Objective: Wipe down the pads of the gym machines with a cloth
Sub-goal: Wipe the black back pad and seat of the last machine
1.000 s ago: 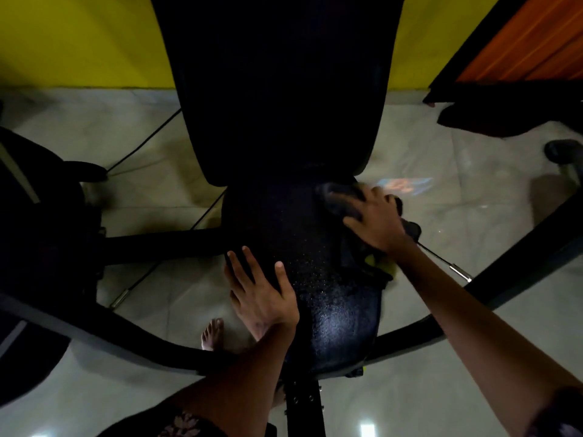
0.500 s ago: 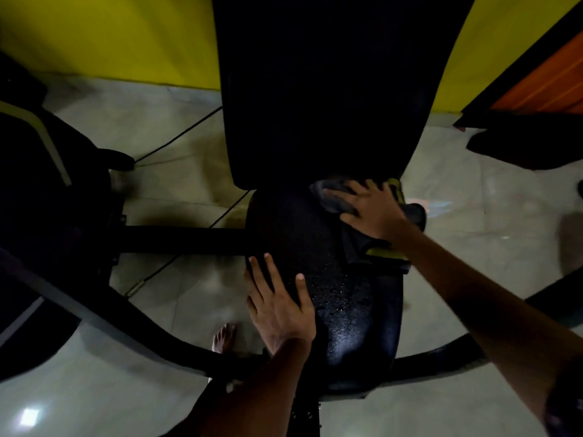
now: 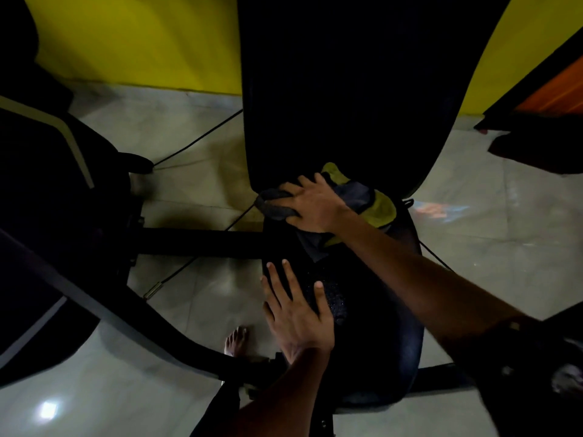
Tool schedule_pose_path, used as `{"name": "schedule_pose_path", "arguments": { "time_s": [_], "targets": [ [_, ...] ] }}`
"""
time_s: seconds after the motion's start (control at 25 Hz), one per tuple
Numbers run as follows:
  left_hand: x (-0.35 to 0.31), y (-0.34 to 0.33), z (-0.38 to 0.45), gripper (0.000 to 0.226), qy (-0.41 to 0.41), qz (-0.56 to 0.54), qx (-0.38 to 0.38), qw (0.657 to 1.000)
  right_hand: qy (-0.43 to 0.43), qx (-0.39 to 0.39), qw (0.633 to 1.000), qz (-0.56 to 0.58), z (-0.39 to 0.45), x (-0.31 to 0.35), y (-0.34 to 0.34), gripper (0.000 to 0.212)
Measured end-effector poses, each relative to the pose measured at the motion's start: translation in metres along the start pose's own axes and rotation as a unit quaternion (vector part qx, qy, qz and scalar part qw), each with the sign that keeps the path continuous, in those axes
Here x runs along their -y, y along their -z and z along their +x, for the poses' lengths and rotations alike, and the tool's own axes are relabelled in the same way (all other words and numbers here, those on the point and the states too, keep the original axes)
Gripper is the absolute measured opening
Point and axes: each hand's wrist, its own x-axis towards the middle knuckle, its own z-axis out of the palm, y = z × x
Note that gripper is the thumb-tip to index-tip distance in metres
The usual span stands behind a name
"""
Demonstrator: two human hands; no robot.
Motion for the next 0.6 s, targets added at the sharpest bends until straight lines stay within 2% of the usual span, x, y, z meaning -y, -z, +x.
{"name": "schedule_pose_path", "arguments": {
  "time_s": [0.08,0.16,0.24,0.32,0.36,0.44,0.52,0.6],
  "targets": [
    [0.0,0.0,0.001,0.066,0.001,0.002,-0.005,1.0,0.066,-0.025,0.997,0.013,-0.026,-0.018,-0.008,0.049],
    [-0.001,0.001,0.001,0.066,0.003,0.002,-0.003,1.0,0.04,-0.065,0.997,0.029,-0.059,-0.041,-0.023,0.051],
    [-0.001,0.002,0.0,0.066,0.005,-0.001,0.0,1.0,-0.059,-0.025,0.996,0.064,-0.077,-0.063,-0.035,0.057],
    [-0.002,0.003,0.0,0.066,0.004,-0.003,0.002,1.0,-0.203,0.025,0.975,0.091,-0.076,-0.069,-0.035,0.052],
    [-0.001,0.002,0.0,0.066,0.003,-0.003,0.003,1.0,-0.245,0.031,0.964,0.098,-0.07,-0.064,-0.032,0.051],
    [-0.002,0.003,0.0,0.066,0.003,-0.003,0.007,1.0,-0.214,0.015,0.974,0.073,-0.053,-0.037,-0.02,0.054],
    [-0.001,0.002,0.001,0.066,0.006,-0.007,0.006,1.0,-0.109,-0.016,0.993,0.042,-0.041,-0.001,-0.008,0.055],
    [0.0,0.001,0.001,0.066,0.003,-0.005,0.004,1.0,-0.013,-0.003,1.0,0.023,-0.042,0.007,-0.005,0.057]
  ]
}}
